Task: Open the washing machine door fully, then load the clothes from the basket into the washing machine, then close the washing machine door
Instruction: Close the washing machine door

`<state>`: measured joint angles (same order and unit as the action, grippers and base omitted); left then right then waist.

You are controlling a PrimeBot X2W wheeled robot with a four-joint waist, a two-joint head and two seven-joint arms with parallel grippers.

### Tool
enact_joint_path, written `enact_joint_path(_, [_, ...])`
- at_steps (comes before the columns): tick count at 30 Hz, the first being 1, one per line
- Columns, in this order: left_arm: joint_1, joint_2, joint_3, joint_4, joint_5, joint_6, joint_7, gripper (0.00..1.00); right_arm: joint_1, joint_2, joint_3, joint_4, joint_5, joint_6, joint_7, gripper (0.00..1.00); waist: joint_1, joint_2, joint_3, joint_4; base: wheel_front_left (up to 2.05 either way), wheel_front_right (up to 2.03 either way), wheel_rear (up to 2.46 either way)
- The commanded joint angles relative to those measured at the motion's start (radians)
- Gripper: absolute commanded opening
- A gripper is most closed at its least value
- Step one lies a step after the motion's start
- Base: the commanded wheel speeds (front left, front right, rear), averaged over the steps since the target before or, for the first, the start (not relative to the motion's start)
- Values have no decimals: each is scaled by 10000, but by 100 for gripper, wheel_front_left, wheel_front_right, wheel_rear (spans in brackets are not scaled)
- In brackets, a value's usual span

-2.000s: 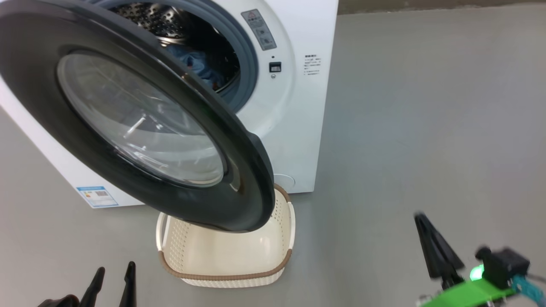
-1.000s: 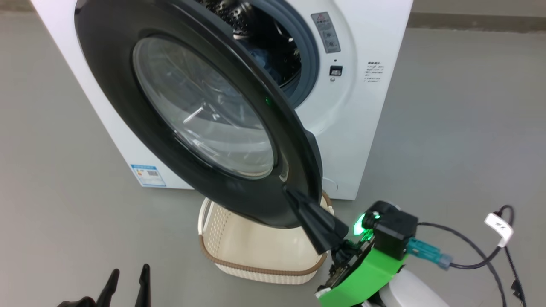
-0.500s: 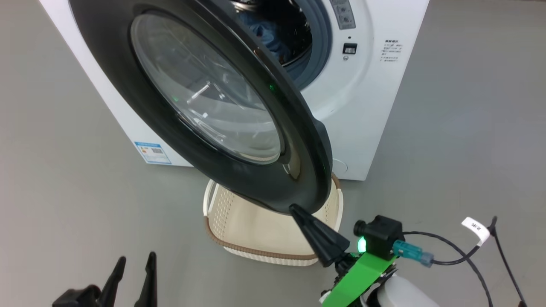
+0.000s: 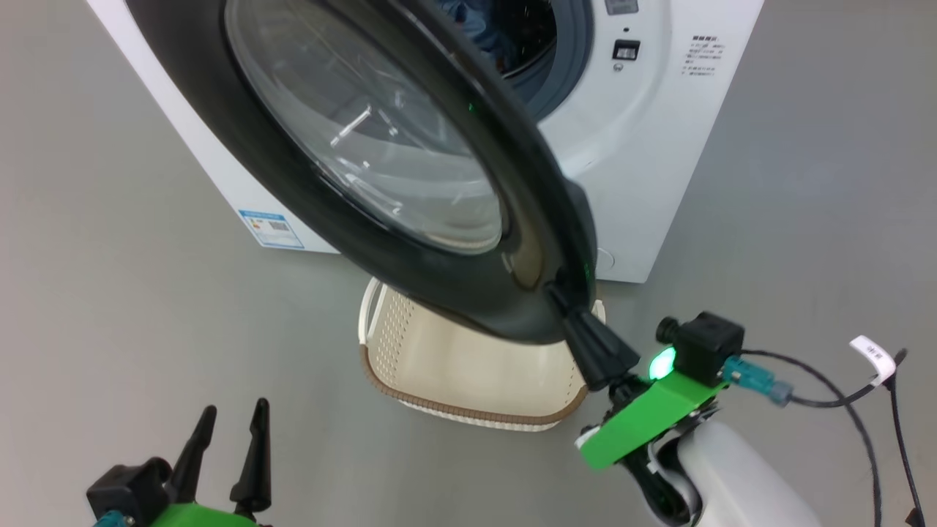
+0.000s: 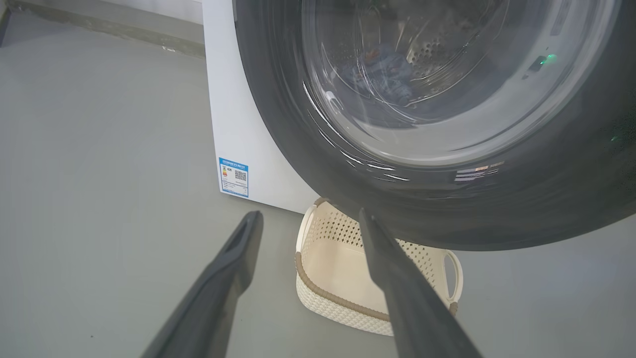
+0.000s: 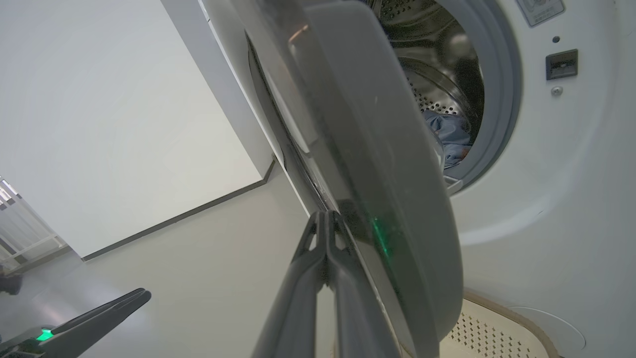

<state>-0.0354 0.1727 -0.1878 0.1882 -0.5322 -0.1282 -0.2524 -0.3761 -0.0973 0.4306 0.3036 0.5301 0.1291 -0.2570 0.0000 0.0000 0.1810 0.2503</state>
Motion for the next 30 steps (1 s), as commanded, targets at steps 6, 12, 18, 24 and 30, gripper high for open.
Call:
enact_joint_path(6, [-609,100,293,-342,-51,-25,-93,100,-861,86,-720,-228,-142,16,-48,0,0,0,448,92,0,0,0])
enact_joint_path(12, [-958,36,117,-468,-70,-25,-93,100,-1573,-38,-1477,-117,-262,16,-48,0,0,0,895,230,0,0,0])
enact_joint_path(18, [-1355,-40,-31,-559,-154,-25,-93,100,-2434,-62,-2173,0,-300,16,-48,0,0,0,1446,446,0,0,0])
enact_joint_path(24, [-1803,-205,-265,-615,-228,-25,-93,100,-3429,-74,-2778,209,-455,16,-48,0,0,0,2009,735,0,0,0])
enact_joint_path(30, [-2098,-298,-437,-616,-314,-25,-93,100,-4077,-137,-3102,384,-554,16,-48,0,0,0,2246,979,0,0,0])
